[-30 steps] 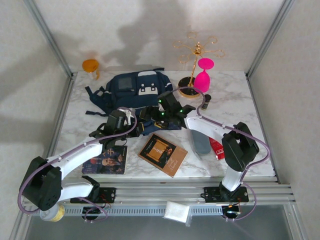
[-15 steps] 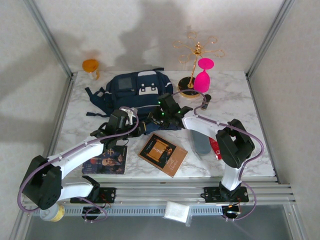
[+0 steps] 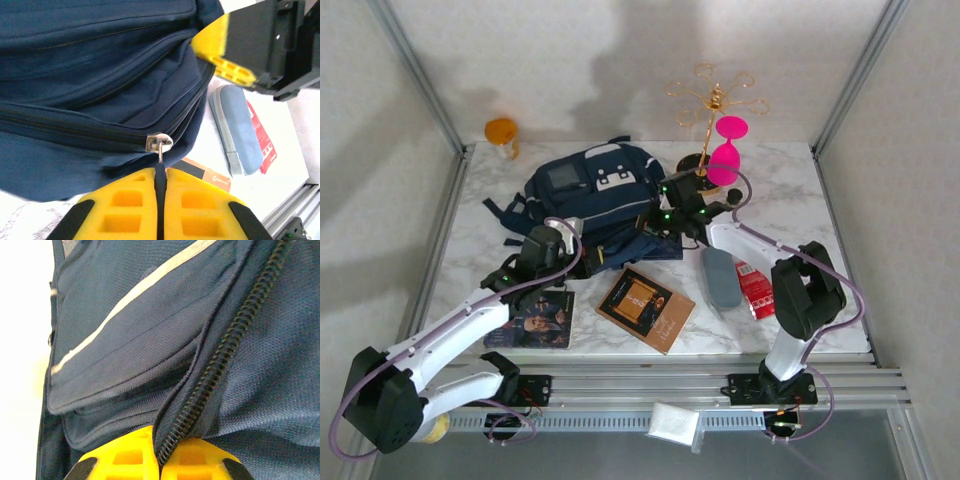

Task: Pack the student bag
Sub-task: Unzip the student bag at the center of the table.

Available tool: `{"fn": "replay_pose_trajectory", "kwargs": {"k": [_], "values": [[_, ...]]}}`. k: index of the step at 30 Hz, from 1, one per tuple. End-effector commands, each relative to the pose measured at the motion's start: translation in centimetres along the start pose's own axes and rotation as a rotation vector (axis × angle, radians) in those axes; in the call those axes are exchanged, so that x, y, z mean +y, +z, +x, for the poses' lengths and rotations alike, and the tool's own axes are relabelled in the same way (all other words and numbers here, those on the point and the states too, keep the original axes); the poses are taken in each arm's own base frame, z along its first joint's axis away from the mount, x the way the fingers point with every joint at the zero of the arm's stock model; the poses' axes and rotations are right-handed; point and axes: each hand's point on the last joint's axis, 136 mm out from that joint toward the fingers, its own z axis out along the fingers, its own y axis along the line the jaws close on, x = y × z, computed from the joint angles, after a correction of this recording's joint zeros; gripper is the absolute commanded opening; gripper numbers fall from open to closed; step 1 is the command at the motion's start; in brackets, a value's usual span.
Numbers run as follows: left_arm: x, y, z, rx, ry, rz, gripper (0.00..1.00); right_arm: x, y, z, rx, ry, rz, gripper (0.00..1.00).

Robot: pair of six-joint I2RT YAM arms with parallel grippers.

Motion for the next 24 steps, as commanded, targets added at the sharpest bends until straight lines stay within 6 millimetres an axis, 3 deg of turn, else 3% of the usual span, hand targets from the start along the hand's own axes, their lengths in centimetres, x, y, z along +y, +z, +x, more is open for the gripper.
{"fn": "replay_pose_trajectory", "kwargs": {"k": [1, 4, 6, 9, 10, 14, 18, 24], "values": [[3.2, 0.0, 1.3, 0.046, 0.012, -0.089, 0.00, -1.8, -0.9, -4.3, -0.100, -0.111, 0.096, 0.00], [4.4, 0.5, 0.9, 0.040, 0.008, -0.134, 0.00, -3.5, -1.0, -5.0, -0.104, -0.094, 0.170, 0.00], [4.4, 0.7, 0.4, 0.022, 0.008, -0.138, 0.00, -3.4, -1.3, -5.3, -0.126, -0.083, 0.181, 0.02], [2.5, 1.2, -0.3, 0.004, 0.002, -0.045, 0.00, -1.4, -1.0, -3.9, -0.122, -0.117, 0.172, 0.43], [1.6, 1.4, -0.4, -0.004, 0.001, -0.002, 0.00, -1.1, -0.8, -3.2, -0.101, -0.120, 0.182, 0.52], [0.5, 2.0, -0.8, -0.019, -0.007, 0.027, 0.00, -1.8, -1.6, -1.2, -0.044, -0.092, 0.248, 0.65], [-0.8, 2.1, -1.3, -0.055, -0.021, 0.069, 0.00, -1.4, -3.2, 3.2, 0.009, -0.159, 0.334, 0.82], [-1.3, 2.6, -1.2, -0.056, -0.027, 0.081, 0.00, 0.4, -4.0, 5.8, 0.028, -0.098, 0.239, 0.93]]}}
